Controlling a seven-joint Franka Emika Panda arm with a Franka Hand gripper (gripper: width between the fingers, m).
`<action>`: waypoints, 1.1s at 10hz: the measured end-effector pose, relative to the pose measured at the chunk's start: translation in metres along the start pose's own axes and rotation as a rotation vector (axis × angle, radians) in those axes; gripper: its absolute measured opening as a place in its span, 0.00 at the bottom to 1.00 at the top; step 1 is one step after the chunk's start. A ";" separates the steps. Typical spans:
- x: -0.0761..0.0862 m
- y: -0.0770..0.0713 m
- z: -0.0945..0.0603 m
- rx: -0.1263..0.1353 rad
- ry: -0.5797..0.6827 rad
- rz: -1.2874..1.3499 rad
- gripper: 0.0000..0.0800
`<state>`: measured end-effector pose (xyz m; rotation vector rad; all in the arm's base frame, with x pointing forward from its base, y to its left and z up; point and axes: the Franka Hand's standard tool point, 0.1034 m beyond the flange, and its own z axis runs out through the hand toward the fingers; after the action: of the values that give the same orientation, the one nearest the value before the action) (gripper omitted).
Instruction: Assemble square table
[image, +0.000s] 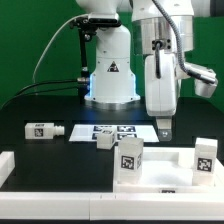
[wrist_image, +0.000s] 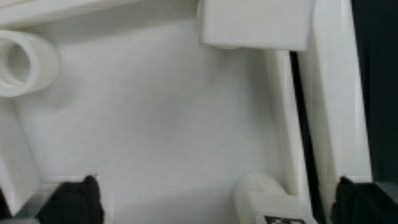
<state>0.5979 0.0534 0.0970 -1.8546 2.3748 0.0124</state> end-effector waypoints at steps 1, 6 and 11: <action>0.000 0.001 0.003 0.007 0.005 -0.022 0.81; 0.002 0.069 0.031 -0.068 0.048 -0.023 0.81; 0.016 0.088 0.040 -0.047 0.076 -0.110 0.81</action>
Offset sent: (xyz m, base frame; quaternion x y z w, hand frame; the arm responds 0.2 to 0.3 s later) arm -0.0659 -0.0074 -0.0173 -0.0422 0.0355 -0.0828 0.9950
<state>0.5132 0.0632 0.0493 -2.0394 2.3363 -0.0134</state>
